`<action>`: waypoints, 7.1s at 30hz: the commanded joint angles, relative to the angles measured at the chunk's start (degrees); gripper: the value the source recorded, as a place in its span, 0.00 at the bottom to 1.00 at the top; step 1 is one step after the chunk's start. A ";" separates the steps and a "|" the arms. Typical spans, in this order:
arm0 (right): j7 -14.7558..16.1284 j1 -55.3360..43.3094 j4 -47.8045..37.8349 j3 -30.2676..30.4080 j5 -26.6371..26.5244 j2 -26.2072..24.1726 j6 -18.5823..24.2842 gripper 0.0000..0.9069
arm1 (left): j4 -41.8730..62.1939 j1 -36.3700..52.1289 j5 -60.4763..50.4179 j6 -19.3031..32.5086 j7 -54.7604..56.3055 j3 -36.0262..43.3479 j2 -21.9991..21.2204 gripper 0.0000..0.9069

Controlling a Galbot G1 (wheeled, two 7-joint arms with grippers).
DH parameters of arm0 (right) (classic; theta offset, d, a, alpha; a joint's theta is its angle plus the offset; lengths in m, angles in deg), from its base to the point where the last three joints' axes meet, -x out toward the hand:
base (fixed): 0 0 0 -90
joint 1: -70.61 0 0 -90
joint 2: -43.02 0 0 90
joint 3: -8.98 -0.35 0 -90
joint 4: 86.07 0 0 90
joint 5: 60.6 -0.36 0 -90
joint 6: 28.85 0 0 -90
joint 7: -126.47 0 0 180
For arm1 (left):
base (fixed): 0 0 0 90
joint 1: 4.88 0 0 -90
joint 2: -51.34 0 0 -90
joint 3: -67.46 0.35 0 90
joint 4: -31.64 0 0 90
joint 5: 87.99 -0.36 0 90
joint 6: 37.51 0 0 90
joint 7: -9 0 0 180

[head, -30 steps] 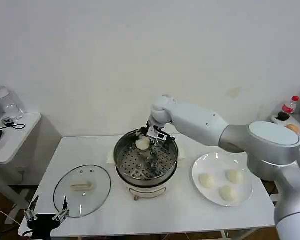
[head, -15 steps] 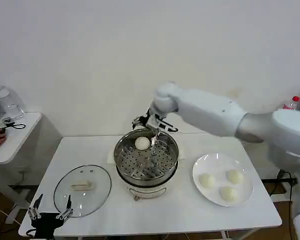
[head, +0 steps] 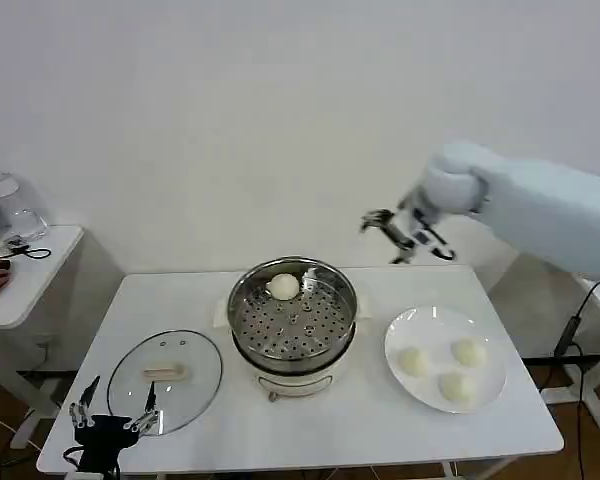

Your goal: Take steamed baozi put them in steamer then cover it.

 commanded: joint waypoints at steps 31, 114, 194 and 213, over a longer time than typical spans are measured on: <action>1.97 36.81 -11.21 -20.53 2.71 3.71 -7.36 1.00 | 1.93 0.20 -0.46 -0.25 -0.26 -1.40 -1.03 1.00; -4.28 2.93 -12.39 -2.56 -27.70 39.35 -27.45 0.68 | 2.69 5.05 2.06 -1.15 -0.30 -5.53 0.39 1.00; 9.37 41.29 8.92 -28.02 6.78 -19.96 -6.49 1.00 | 4.00 4.27 0.21 -1.07 -0.54 -2.20 1.36 1.00; 8.25 49.88 -0.67 -34.11 9.57 -10.34 -6.60 1.00 | 5.15 3.83 -0.64 -1.03 -0.47 -2.26 0.97 1.00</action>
